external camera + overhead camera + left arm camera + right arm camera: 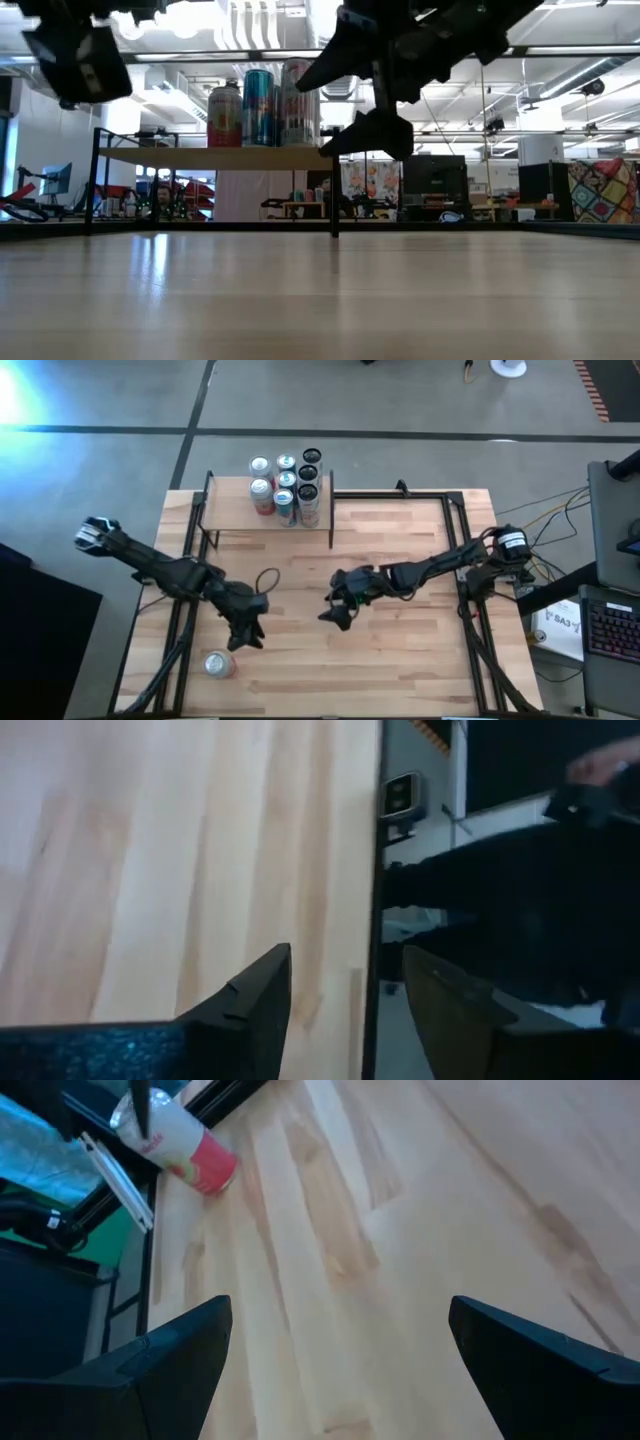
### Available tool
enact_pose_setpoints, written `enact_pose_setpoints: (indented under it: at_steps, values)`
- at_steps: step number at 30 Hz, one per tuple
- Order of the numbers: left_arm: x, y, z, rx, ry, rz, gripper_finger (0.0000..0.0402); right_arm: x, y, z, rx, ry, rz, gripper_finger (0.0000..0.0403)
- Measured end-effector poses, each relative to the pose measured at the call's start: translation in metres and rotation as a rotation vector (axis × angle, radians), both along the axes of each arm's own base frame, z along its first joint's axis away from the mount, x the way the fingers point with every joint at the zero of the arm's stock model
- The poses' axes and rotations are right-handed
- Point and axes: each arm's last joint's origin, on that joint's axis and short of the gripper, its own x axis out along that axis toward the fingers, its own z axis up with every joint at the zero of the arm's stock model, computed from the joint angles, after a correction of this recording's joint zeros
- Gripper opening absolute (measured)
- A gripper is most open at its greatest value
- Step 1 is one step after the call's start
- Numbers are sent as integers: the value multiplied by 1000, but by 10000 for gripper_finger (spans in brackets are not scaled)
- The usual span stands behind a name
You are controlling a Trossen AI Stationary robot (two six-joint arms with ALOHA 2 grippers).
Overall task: Place canned beverage on shelf
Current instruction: Put the pink-white soda can on the shelf aligned with the other pink-white soda cans
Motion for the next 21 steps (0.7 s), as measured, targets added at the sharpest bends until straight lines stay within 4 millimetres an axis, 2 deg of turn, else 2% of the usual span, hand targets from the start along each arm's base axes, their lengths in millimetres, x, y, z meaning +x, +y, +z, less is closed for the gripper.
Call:
enact_pose_setpoints:
  at_steps: [4, 7, 10, 14, 18, 21]
  values:
    - [10, -4, 23, 134, 7, -59, 158, 1, 11, 0, -15, -7, 4, 363]
    - [7, 1, 41, 329, 80, -44, 154, 3, 13, 5, -17, -21, 8, 363]
    - [-2, 3, 60, 430, 111, -24, 156, 7, 14, 12, -23, -48, 12, 363]
    - [-34, 2, 73, 414, 73, 50, 173, 10, 14, 17, -47, -69, 24, 363]
    - [-70, -1, 61, 327, 84, 140, 208, 11, 15, 19, -49, -75, 25, 363]
    - [-81, -11, 52, 175, 29, 149, 245, 11, 14, 18, -69, -74, 14, 363]
